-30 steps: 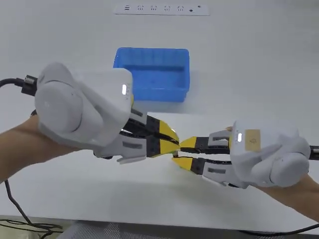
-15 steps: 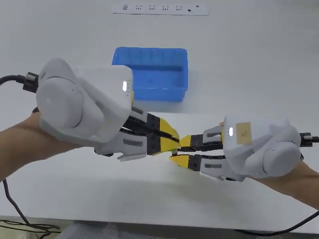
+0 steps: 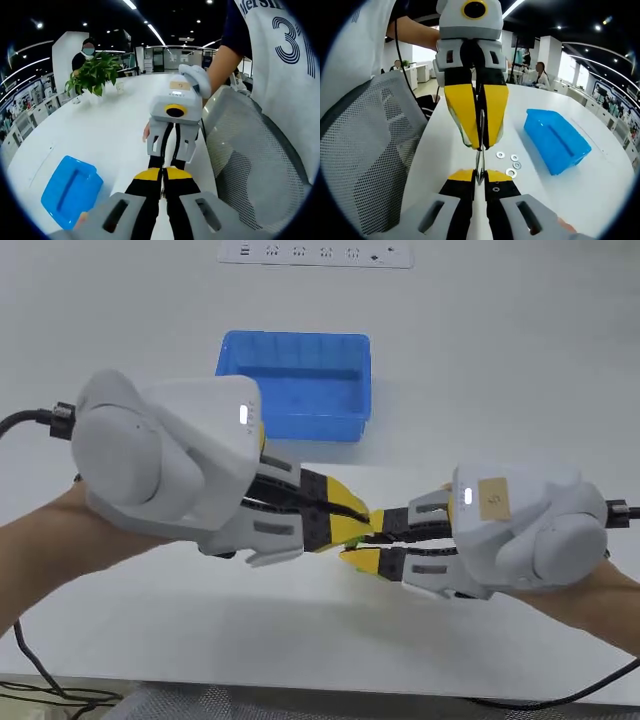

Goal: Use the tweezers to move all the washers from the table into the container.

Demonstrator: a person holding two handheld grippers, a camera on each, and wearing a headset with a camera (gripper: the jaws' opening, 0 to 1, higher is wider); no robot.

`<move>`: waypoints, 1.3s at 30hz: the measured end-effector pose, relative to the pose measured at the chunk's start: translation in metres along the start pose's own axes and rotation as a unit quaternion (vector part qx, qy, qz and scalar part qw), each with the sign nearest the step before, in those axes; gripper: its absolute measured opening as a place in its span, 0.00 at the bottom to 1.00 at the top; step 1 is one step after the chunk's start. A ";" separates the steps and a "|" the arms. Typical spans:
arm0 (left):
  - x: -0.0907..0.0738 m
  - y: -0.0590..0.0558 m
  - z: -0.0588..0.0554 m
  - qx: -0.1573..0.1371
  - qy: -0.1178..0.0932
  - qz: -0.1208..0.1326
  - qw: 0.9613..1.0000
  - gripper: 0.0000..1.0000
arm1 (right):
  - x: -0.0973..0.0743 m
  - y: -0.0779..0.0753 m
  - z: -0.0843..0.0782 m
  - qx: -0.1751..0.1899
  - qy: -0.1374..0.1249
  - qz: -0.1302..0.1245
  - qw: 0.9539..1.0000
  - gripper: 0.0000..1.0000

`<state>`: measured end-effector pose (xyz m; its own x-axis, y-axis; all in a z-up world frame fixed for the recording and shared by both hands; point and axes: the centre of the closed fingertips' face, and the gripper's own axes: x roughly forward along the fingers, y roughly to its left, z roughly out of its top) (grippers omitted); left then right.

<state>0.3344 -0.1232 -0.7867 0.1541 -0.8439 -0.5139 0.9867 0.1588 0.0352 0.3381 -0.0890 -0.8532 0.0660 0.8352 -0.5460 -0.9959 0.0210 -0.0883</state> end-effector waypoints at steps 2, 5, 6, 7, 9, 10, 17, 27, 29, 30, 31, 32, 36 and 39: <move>-0.002 0.001 0.002 0.004 -0.003 0.003 1.000 0.05 | 0.000 -0.001 0.003 0.005 -0.005 -0.001 1.000 0.08; -0.008 0.006 0.006 -0.003 -0.010 0.009 1.000 0.05 | -0.001 -0.004 0.010 0.009 -0.011 -0.007 1.000 0.08; -0.010 0.007 0.007 -0.007 -0.013 0.011 1.000 0.06 | -0.001 -0.005 0.012 0.013 -0.014 -0.008 1.000 0.08; -0.012 0.008 0.009 -0.006 -0.019 0.011 1.000 0.06 | -0.001 -0.006 0.015 0.014 -0.015 -0.010 1.000 0.08; -0.016 0.008 0.012 0.000 -0.028 0.011 1.000 0.06 | 0.000 -0.007 0.020 0.017 -0.018 -0.013 1.000 0.08; -0.018 0.009 0.013 -0.004 -0.033 0.012 0.999 0.06 | 0.000 -0.007 0.023 0.018 -0.021 -0.013 1.000 0.08; -0.035 0.015 0.013 -0.044 -0.055 0.019 0.997 0.06 | 0.006 -0.010 0.037 0.010 -0.026 -0.020 0.999 0.09; -0.045 0.035 0.018 -0.097 -0.090 0.028 0.991 0.07 | 0.005 -0.031 0.046 0.011 -0.022 -0.050 0.998 0.09; -0.046 0.037 0.017 -0.106 -0.092 0.025 0.990 0.07 | 0.006 -0.032 0.045 0.009 -0.018 -0.053 0.998 0.09; -0.046 0.040 0.016 -0.110 -0.093 0.026 0.989 0.07 | 0.006 -0.033 0.045 0.007 -0.016 -0.054 0.998 0.09; -0.046 0.042 0.015 -0.112 -0.093 0.028 0.989 0.07 | 0.007 -0.035 0.044 0.005 -0.012 -0.058 0.998 0.10; -0.046 0.043 0.013 -0.112 -0.092 0.030 0.989 0.07 | 0.008 -0.036 0.043 0.003 -0.009 -0.061 0.998 0.10; -0.044 0.048 0.010 -0.111 -0.089 0.032 0.989 0.07 | 0.010 -0.040 0.041 0.003 -0.006 -0.067 0.998 0.10; -0.042 0.051 0.009 -0.111 -0.089 0.032 0.989 0.07 | 0.011 -0.043 0.039 0.001 -0.002 -0.070 0.998 0.10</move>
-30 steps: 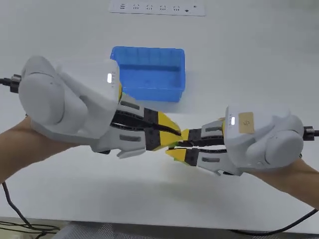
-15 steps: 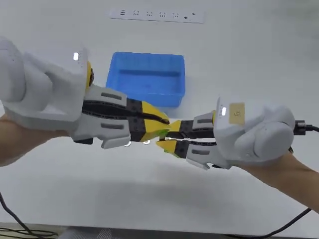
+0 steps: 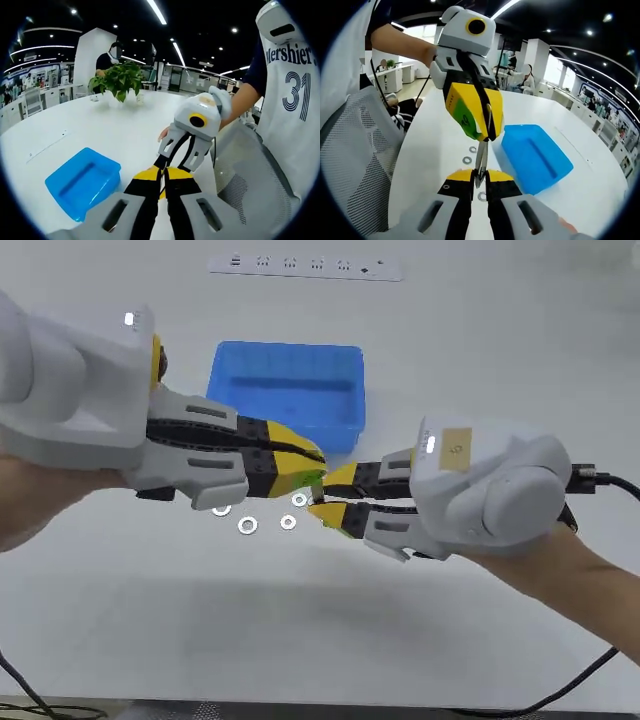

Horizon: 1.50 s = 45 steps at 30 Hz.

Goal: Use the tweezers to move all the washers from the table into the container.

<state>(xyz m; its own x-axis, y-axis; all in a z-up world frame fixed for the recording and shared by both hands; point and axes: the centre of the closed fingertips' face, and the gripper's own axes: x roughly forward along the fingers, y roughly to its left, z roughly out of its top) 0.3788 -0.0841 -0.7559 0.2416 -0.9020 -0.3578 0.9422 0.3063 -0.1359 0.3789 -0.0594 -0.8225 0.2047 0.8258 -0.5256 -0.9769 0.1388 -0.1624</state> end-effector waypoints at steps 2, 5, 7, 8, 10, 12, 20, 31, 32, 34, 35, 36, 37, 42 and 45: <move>0.001 0.001 -0.001 0.011 0.001 -0.002 1.000 0.07 | 0.000 -0.002 -0.002 0.001 0.002 0.000 1.000 0.10; 0.004 0.002 -0.002 0.021 0.002 -0.005 1.000 0.07 | 0.000 -0.004 -0.005 0.001 0.004 0.000 1.000 0.10; 0.006 0.002 -0.004 0.031 0.005 -0.010 0.999 0.06 | 0.000 -0.004 -0.007 0.000 0.007 0.001 1.000 0.10; 0.007 0.002 -0.004 0.034 0.006 -0.013 0.999 0.06 | 0.000 -0.004 -0.009 0.000 0.008 0.002 1.000 0.11; 0.009 0.002 -0.005 0.041 0.010 -0.015 0.999 0.06 | 0.000 -0.004 -0.011 -0.002 0.009 0.001 1.000 0.11; 0.010 0.001 -0.007 0.048 0.012 -0.019 0.999 0.06 | 0.000 -0.003 -0.012 0.003 0.009 0.002 1.000 0.11; 0.017 0.002 -0.012 0.068 0.023 -0.024 0.997 0.06 | 0.000 -0.004 -0.021 0.012 0.015 -0.003 1.000 0.12; 0.020 0.003 -0.021 0.077 0.041 -0.028 0.996 0.06 | 0.006 -0.002 -0.029 0.019 0.022 0.009 1.000 0.12; 0.020 0.004 -0.022 0.078 0.042 -0.027 0.996 0.06 | 0.007 -0.002 -0.029 0.019 0.022 0.009 1.000 0.12; 0.021 0.003 -0.023 0.078 0.044 -0.026 0.996 0.06 | 0.008 -0.002 -0.030 0.020 0.023 0.011 0.999 0.12; 0.021 0.003 -0.023 0.077 0.044 -0.026 0.996 0.06 | 0.009 -0.001 -0.030 0.018 0.024 0.011 0.999 0.12; 0.021 0.003 -0.024 0.076 0.045 -0.026 0.996 0.06 | 0.009 -0.001 -0.031 0.019 0.025 0.012 0.999 0.12; 0.021 0.004 -0.025 0.076 0.045 -0.026 0.996 0.06 | 0.009 0.000 -0.031 0.020 0.026 0.013 0.999 0.12; 0.020 0.004 -0.024 0.074 0.039 -0.026 0.996 0.06 | 0.009 -0.001 -0.032 0.020 0.025 0.013 0.999 0.12; 0.021 0.004 -0.024 0.073 0.038 -0.029 0.996 0.06 | 0.009 -0.001 -0.032 0.022 0.026 0.014 0.999 0.13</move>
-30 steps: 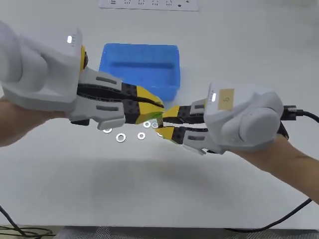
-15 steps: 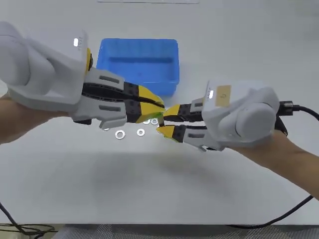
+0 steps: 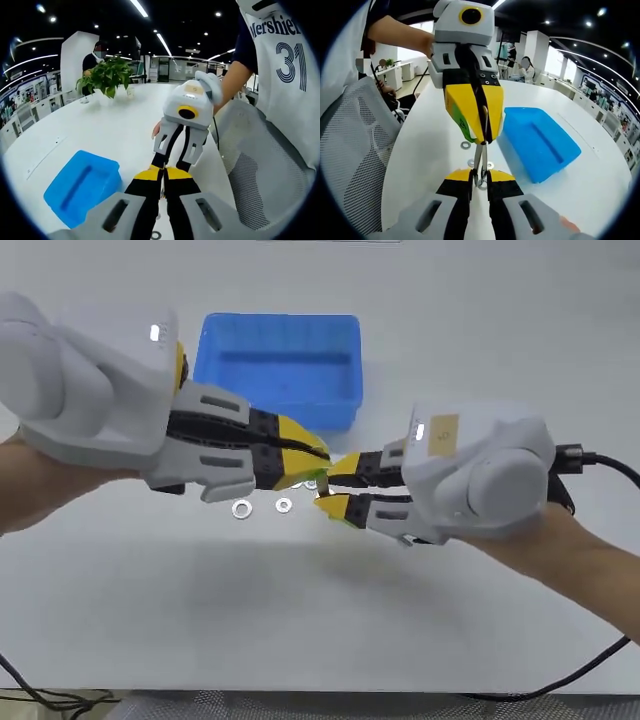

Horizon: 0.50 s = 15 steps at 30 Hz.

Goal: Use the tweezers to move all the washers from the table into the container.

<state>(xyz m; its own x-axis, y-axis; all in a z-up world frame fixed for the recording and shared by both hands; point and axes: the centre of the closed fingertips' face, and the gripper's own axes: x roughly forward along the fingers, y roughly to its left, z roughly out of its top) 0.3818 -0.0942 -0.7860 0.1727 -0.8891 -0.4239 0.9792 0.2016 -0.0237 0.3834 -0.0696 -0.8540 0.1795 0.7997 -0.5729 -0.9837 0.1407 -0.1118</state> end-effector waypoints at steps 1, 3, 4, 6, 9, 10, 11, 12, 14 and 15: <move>0.000 -0.001 0.000 0.002 0.001 -0.004 1.000 0.06 | 0.000 0.000 -0.001 -0.001 0.001 0.000 1.000 0.12; 0.001 -0.002 0.000 0.004 0.002 -0.007 1.000 0.06 | 0.001 0.001 -0.001 -0.002 0.003 0.001 1.000 0.12; 0.001 -0.002 0.000 0.003 0.002 -0.007 1.000 0.06 | 0.001 0.001 -0.001 0.000 0.002 0.002 1.000 0.12; 0.001 -0.002 0.000 0.001 0.002 -0.007 1.000 0.06 | 0.001 0.001 -0.001 0.004 0.002 0.002 1.000 0.12; 0.000 0.000 0.000 -0.005 0.001 -0.005 1.000 0.06 | 0.002 0.001 -0.001 0.006 0.005 0.002 1.000 0.11; 0.000 0.000 0.000 -0.007 0.001 -0.005 1.000 0.06 | 0.002 0.000 -0.001 0.011 0.005 0.002 1.000 0.11; 0.000 0.000 0.000 -0.008 0.001 -0.005 1.000 0.06 | 0.002 0.000 -0.001 0.016 0.005 0.003 1.000 0.11; 0.000 0.001 0.000 -0.007 0.000 -0.004 1.000 0.06 | 0.002 0.000 -0.001 0.020 0.005 0.003 1.000 0.11; 0.000 0.002 0.000 -0.013 0.002 0.000 1.000 0.06 | 0.002 0.000 -0.001 0.018 0.008 0.002 1.000 0.11; 0.000 0.001 0.000 -0.011 0.004 0.001 1.000 0.06 | 0.002 0.000 -0.001 0.017 0.010 0.002 1.000 0.11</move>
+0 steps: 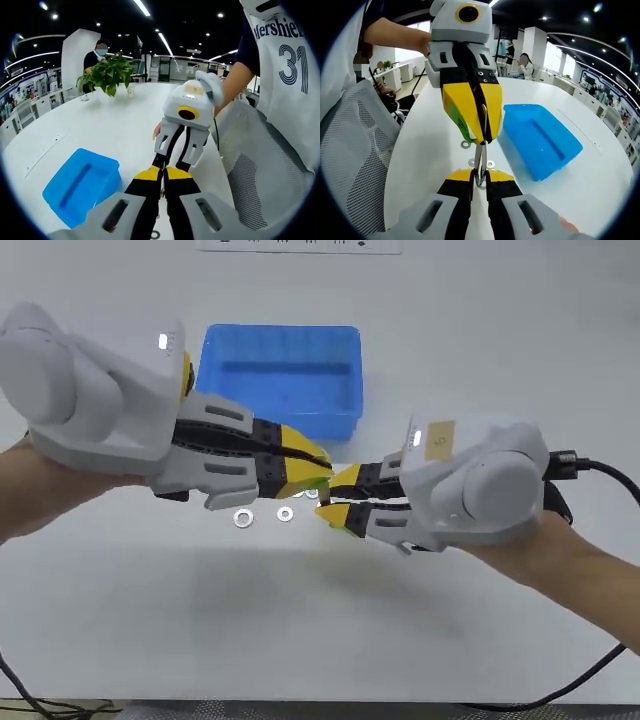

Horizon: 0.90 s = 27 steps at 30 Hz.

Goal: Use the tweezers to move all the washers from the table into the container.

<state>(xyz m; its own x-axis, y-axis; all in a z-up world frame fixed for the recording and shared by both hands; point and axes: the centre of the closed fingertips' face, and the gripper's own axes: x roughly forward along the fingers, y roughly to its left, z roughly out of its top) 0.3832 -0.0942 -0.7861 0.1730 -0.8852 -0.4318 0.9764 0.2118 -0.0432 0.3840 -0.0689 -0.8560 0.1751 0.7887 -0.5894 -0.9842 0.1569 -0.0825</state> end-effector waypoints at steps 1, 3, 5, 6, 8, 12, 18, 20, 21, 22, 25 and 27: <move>0.000 -0.002 0.000 0.000 0.003 -0.001 1.000 0.06 | 0.000 0.000 0.000 0.000 0.001 0.000 1.000 0.11; -0.001 -0.003 0.001 0.000 0.006 -0.002 1.000 0.06 | -0.002 0.002 0.001 0.000 0.002 0.000 1.000 0.11; -0.004 -0.004 0.005 -0.006 0.000 -0.003 1.000 0.06 | -0.006 0.003 0.004 0.003 -0.004 0.001 1.000 0.11; -0.006 -0.004 0.008 -0.018 -0.003 -0.003 1.000 0.06 | -0.009 0.003 0.007 0.003 -0.008 -0.001 1.000 0.11; -0.010 -0.005 0.013 -0.016 -0.007 -0.003 1.000 0.06 | -0.013 0.003 0.013 0.006 -0.015 -0.002 1.000 0.11; -0.018 -0.009 0.022 -0.013 -0.011 -0.005 1.000 0.06 | -0.018 0.007 0.023 0.005 -0.029 0.006 1.000 0.11; -0.030 -0.012 0.035 -0.007 -0.023 -0.004 1.000 0.06 | -0.025 0.009 0.040 -0.002 -0.044 0.023 0.999 0.11; -0.034 -0.012 0.039 -0.006 -0.026 -0.005 1.000 0.06 | -0.027 0.008 0.046 -0.007 -0.048 0.028 0.998 0.11; -0.037 -0.010 0.042 -0.005 -0.027 -0.005 1.000 0.06 | -0.027 0.007 0.049 -0.010 -0.050 0.032 0.998 0.11; -0.039 -0.009 0.045 -0.003 -0.027 -0.006 1.000 0.06 | -0.028 0.006 0.052 -0.014 -0.051 0.035 0.998 0.10; -0.044 -0.005 0.053 -0.002 -0.022 -0.009 1.000 0.06 | -0.030 0.002 0.061 -0.022 -0.055 0.044 0.997 0.10; -0.047 -0.002 0.058 0.002 -0.019 -0.010 1.000 0.06 | -0.031 -0.001 0.067 -0.026 -0.060 0.049 0.997 0.10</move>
<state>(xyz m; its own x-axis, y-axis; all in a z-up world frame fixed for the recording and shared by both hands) 0.3807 -0.0772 -0.7134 0.1584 -0.9044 -0.3961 0.9801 0.1925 -0.0476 0.3809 -0.0534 -0.7835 0.0767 0.8642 -0.4972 -0.9963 0.0473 -0.0716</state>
